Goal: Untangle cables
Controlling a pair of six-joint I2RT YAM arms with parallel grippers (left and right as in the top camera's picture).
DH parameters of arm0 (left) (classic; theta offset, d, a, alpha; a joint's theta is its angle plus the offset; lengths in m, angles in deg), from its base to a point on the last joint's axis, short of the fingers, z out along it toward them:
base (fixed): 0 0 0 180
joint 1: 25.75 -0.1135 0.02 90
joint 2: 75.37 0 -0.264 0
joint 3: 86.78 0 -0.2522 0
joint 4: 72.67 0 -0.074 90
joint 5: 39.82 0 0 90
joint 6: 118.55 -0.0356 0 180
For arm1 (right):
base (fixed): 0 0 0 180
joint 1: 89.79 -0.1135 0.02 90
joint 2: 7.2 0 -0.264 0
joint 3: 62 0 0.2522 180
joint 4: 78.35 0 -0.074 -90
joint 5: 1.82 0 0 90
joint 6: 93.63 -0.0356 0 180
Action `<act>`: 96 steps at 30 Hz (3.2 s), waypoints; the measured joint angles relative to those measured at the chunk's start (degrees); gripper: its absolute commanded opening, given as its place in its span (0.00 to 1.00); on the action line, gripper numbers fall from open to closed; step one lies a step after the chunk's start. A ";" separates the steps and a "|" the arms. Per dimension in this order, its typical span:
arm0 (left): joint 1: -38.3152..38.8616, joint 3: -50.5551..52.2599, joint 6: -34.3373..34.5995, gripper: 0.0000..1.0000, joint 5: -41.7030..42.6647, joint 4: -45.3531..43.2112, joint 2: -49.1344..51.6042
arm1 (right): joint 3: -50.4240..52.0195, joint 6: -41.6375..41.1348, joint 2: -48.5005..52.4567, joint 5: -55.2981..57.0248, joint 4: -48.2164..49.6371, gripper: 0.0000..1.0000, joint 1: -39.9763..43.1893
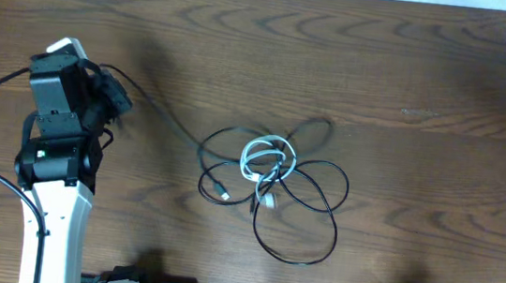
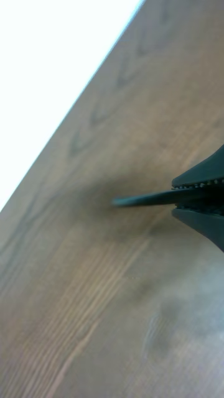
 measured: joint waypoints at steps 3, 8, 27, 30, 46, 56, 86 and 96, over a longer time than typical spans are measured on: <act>0.20 -0.02 2.78 0.07 5.20 -3.02 0.42 | 0.04 1.64 0.04 -10.64 2.40 0.16 0.26; 3.52 -0.02 1.57 0.07 9.40 0.55 0.42 | 0.13 16.92 1.97 -44.96 3.74 0.39 -1.11; 3.76 -0.02 0.26 0.07 -1.22 17.51 3.67 | 0.31 36.46 24.90 -63.23 14.03 0.69 -30.95; 3.76 -0.02 0.26 0.08 0.98 18.58 5.35 | 0.31 38.71 28.48 -61.16 16.26 0.67 -34.25; 8.44 -0.02 0.26 0.08 4.98 18.97 8.66 | 0.46 31.50 39.95 -39.95 26.23 0.01 -44.63; 8.44 -0.02 0.26 0.07 4.96 18.84 8.66 | -7.61 21.59 33.22 -26.34 20.55 0.01 -40.76; 8.44 -0.02 0.26 0.07 4.98 18.29 8.68 | -16.57 26.29 5.25 33.40 47.58 0.01 -14.56; 8.44 -0.02 0.26 0.07 5.01 17.16 8.68 | -17.33 27.30 2.97 21.35 37.81 0.01 -13.29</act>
